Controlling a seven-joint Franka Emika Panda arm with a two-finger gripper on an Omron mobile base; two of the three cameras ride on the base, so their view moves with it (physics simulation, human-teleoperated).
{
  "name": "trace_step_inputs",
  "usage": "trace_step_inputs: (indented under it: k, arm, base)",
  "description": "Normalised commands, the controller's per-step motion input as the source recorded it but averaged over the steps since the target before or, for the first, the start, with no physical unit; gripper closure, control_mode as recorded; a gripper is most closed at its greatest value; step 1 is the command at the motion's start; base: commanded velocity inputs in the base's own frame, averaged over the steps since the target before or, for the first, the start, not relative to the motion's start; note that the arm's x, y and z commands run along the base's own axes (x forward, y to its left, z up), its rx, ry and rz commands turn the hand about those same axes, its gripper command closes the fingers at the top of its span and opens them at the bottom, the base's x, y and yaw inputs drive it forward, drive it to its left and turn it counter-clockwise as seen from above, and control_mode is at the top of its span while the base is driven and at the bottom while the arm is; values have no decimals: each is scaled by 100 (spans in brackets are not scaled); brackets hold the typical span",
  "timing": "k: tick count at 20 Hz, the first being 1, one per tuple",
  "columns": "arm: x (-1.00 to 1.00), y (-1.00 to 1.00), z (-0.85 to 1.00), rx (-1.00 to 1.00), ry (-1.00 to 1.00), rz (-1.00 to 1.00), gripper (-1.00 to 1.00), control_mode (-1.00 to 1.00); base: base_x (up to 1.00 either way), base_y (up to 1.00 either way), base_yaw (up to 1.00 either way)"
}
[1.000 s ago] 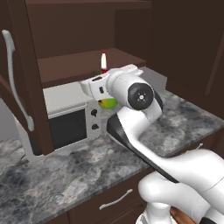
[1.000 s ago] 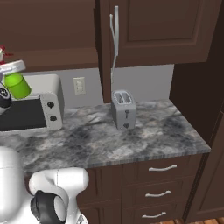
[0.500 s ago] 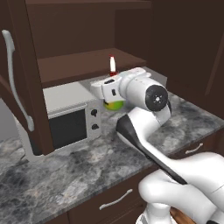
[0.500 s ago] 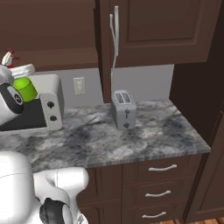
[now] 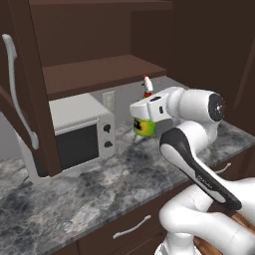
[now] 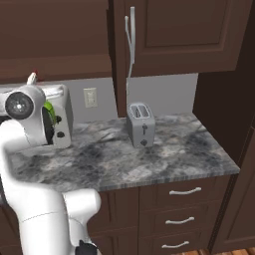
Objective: Move the cutting board and knife to the sink. Then move spray from the cabinet to the counter.
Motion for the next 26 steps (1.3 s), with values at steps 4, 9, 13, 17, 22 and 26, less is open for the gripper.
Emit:
trace_step_inputs:
  k: [4, 9, 13, 17, 22, 26]
  arm:
    - [20, -37, -47, 1, 31, 11, 100, -100]
    - [4, -3, -42, 0, 24, 3, 100, -100]
    - [17, 0, -72, -3, 19, 2, 100, -100]
    - [16, 0, -75, -5, 8, 1, 100, -100]
    - [5, 0, -67, -3, 0, 2, 100, -100]
    - [13, 0, -52, 0, -18, 1, 100, -100]
  base:
    - [0, 0, 0]
    - [0, 0, 0]
    - [0, 0, 0]
    - [0, 0, 0]
    - [0, 0, 0]
    - [0, 0, 0]
